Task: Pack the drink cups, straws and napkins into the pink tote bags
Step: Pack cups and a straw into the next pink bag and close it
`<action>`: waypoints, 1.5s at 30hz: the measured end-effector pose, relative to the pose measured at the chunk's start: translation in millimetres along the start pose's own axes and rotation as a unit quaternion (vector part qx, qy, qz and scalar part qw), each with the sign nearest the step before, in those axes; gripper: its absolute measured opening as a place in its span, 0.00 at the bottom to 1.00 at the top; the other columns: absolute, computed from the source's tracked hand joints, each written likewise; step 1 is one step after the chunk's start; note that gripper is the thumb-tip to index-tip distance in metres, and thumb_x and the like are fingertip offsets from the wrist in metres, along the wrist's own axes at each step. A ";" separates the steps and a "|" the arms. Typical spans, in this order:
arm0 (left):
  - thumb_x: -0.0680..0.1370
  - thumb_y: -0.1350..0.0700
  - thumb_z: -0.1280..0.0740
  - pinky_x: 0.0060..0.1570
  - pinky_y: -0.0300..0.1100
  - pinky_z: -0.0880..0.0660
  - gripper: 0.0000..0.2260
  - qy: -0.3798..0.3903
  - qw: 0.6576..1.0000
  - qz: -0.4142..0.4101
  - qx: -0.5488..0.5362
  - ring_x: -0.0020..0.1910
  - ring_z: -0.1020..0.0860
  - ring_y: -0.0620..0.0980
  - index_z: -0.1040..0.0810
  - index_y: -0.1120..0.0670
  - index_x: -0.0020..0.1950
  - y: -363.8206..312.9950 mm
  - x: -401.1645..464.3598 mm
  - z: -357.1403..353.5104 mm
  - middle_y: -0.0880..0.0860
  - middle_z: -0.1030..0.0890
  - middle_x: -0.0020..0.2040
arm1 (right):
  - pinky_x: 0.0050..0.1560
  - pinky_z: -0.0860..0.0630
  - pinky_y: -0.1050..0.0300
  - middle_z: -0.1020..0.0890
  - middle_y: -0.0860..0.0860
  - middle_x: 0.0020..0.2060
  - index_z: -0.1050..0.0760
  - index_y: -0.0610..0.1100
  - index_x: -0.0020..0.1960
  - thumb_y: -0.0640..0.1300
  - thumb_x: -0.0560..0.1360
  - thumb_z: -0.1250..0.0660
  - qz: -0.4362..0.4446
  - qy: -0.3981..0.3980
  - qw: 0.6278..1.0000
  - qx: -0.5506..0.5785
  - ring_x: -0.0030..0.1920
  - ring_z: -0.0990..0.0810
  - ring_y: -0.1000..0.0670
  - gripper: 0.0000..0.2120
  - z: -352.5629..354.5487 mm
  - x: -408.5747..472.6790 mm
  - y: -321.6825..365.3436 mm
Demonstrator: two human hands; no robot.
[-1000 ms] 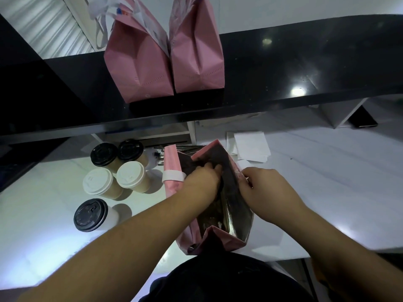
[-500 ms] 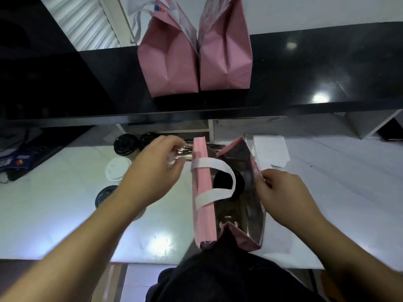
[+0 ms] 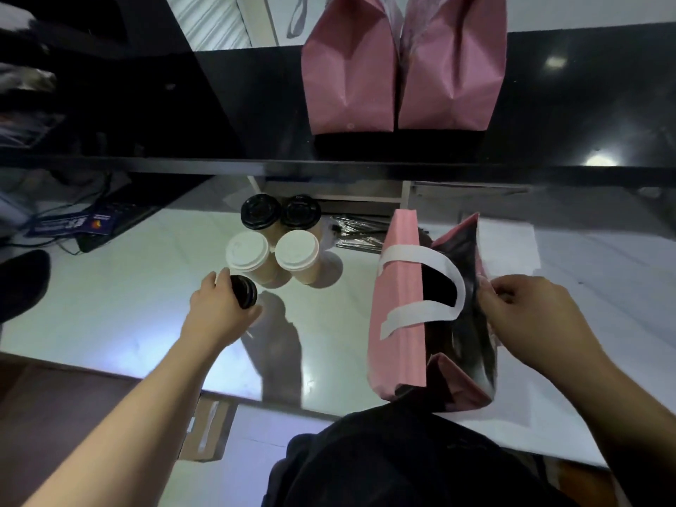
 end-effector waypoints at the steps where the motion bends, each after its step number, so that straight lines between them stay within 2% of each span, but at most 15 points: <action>1: 0.75 0.44 0.25 0.68 0.58 0.29 0.40 -0.001 1.000 0.007 -0.008 0.72 0.30 0.67 0.37 0.58 0.80 2.7 1.6 -3.2 0.61 0.33 0.77 | 0.26 0.30 0.60 0.19 0.55 0.23 0.21 0.48 0.32 0.55 0.81 0.39 -0.002 0.000 1.000 0.003 0.24 0.21 0.53 0.22 0.4 0.6 0.5; 4: 0.74 0.47 0.24 0.61 0.58 0.26 0.36 -0.017 0.999 0.013 -0.038 0.65 0.26 0.69 0.34 0.58 0.77 7.9 4.3 -7.3 0.62 0.29 0.73 | 0.26 0.31 0.60 0.20 0.56 0.23 0.21 0.48 0.31 0.54 0.80 0.38 -0.002 -0.002 1.000 0.006 0.24 0.21 0.54 0.22 0.4 1.6 0.3; 9: 0.73 0.48 0.22 0.62 0.56 0.25 0.35 -0.010 0.998 0.001 -0.059 0.64 0.25 0.68 0.31 0.56 0.75 7.9 0.6 -5.2 0.62 0.28 0.71 | 0.26 0.28 0.57 0.20 0.53 0.23 0.22 0.46 0.30 0.55 0.80 0.38 0.005 -0.004 1.000 0.002 0.24 0.22 0.51 0.23 -1.3 1.6 1.6; 12: 0.74 0.46 0.23 0.60 0.55 0.25 0.31 0.010 0.999 -0.017 -0.049 0.61 0.24 0.66 0.29 0.55 0.72 -2.3 -13.6 4.9 0.61 0.26 0.68 | 0.26 0.27 0.55 0.21 0.51 0.22 0.24 0.44 0.29 0.54 0.80 0.39 0.009 -0.002 1.000 0.002 0.24 0.22 0.50 0.24 -2.0 2.7 1.0; 15: 0.72 0.42 0.24 0.58 0.53 0.24 0.32 0.055 0.997 -0.048 -0.014 0.60 0.24 0.61 0.30 0.50 0.73 -22.3 -40.7 27.3 0.56 0.25 0.66 | 0.27 0.26 0.53 0.21 0.50 0.22 0.24 0.44 0.29 0.54 0.80 0.39 0.011 0.007 1.000 -0.002 0.24 0.22 0.49 0.24 -1.9 4.4 -0.7; 19: 0.66 0.31 0.29 0.56 0.46 0.24 0.36 0.094 0.979 -0.177 0.030 0.57 0.25 0.46 0.34 0.35 0.72 -62.1 -94.7 78.4 0.40 0.28 0.62 | 0.26 0.32 0.56 0.23 0.48 0.22 0.27 0.44 0.28 0.53 0.79 0.38 0.016 0.001 1.000 -0.011 0.25 0.24 0.48 0.23 2.6 5.1 -3.0; 22: 0.64 0.25 0.37 0.56 0.39 0.27 0.38 0.030 0.951 -0.304 0.053 0.62 0.28 0.41 0.40 0.30 0.73 -107.8 -139.5 123.9 0.32 0.32 0.67 | 0.24 0.35 0.59 0.24 0.49 0.21 0.28 0.45 0.27 0.53 0.79 0.36 0.018 0.010 1.000 -0.014 0.23 0.26 0.51 0.23 3.9 4.4 -2.6; 24: 0.66 0.27 0.37 0.58 0.37 0.29 0.38 -0.021 0.927 -0.375 0.019 0.65 0.29 0.40 0.39 0.32 0.75 -143.8 -163.4 148.4 0.31 0.34 0.70 | 0.22 0.34 0.60 0.22 0.51 0.23 0.26 0.47 0.28 0.54 0.79 0.37 0.010 0.029 1.000 -0.007 0.23 0.25 0.51 0.22 4.1 3.0 -2.6; 28: 0.71 0.36 0.29 0.67 0.40 0.30 0.36 -0.055 0.873 -0.479 -0.081 0.71 0.30 0.43 0.37 0.37 0.77 -216.7 -182.8 159.5 0.36 0.33 0.72 | 0.25 0.35 0.57 0.24 0.52 0.23 0.28 0.50 0.29 0.58 0.78 0.36 0.013 0.058 0.998 0.001 0.25 0.26 0.54 0.22 8.8 -2.1 -3.9; 31: 0.73 0.41 0.25 0.71 0.44 0.31 0.37 -0.031 0.861 -0.506 -0.053 0.72 0.32 0.46 0.37 0.41 0.79 -257.9 -175.3 136.2 0.40 0.34 0.73 | 0.28 0.32 0.53 0.22 0.50 0.26 0.27 0.47 0.32 0.55 0.80 0.37 0.003 0.068 0.998 0.001 0.29 0.24 0.50 0.21 14.7 -2.4 -8.9; 33: 0.73 0.42 0.25 0.69 0.43 0.31 0.38 0.013 0.862 -0.506 -0.031 0.72 0.33 0.48 0.37 0.42 0.79 -272.6 -165.2 112.8 0.42 0.34 0.73 | 0.33 0.27 0.50 0.20 0.49 0.29 0.24 0.44 0.35 0.54 0.82 0.39 -0.003 0.075 0.997 -0.013 0.33 0.22 0.47 0.21 18.7 -1.5 -14.0; 35: 0.73 0.41 0.25 0.67 0.44 0.29 0.38 0.056 0.864 -0.500 -0.005 0.71 0.31 0.50 0.38 0.43 0.79 -280.3 -155.4 88.5 0.44 0.33 0.74 | 0.33 0.28 0.51 0.20 0.47 0.30 0.25 0.41 0.36 0.54 0.83 0.41 -0.005 0.074 0.997 -0.014 0.33 0.22 0.45 0.23 22.6 -1.2 -19.0; 38: 0.73 0.41 0.25 0.67 0.51 0.25 0.39 0.110 0.858 -0.499 0.055 0.70 0.29 0.52 0.38 0.45 0.79 -285.1 -146.9 53.5 0.47 0.32 0.75 | 0.31 0.30 0.53 0.20 0.46 0.30 0.24 0.40 0.36 0.54 0.83 0.42 -0.008 0.068 0.998 -0.015 0.32 0.22 0.46 0.23 26.0 -2.2 -23.4; 41: 0.72 0.43 0.23 0.60 0.51 0.22 0.35 0.095 0.839 -0.525 0.106 0.66 0.25 0.52 0.34 0.45 0.75 -286.1 -145.9 28.1 0.47 0.28 0.72 | 0.31 0.30 0.53 0.21 0.49 0.31 0.25 0.45 0.35 0.52 0.82 0.41 -0.005 0.066 0.997 -0.029 0.33 0.22 0.49 0.20 25.8 -3.0 -21.0; 45: 0.69 0.49 0.21 0.55 0.48 0.23 0.31 0.060 0.798 -0.581 0.150 0.61 0.25 0.53 0.30 0.48 0.69 -289.1 -153.1 4.8 0.49 0.25 0.66 | 0.30 0.33 0.53 0.22 0.50 0.30 0.28 0.46 0.34 0.51 0.82 0.40 0.001 0.064 0.997 -0.033 0.33 0.24 0.49 0.19 24.2 -4.0 -19.7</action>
Point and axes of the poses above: each hand's wrist, its own x-axis towards the middle knuckle, its own z-axis out of the back of the hand, y = z × x, the point moved 5 cm from there along x, towards the middle knuckle
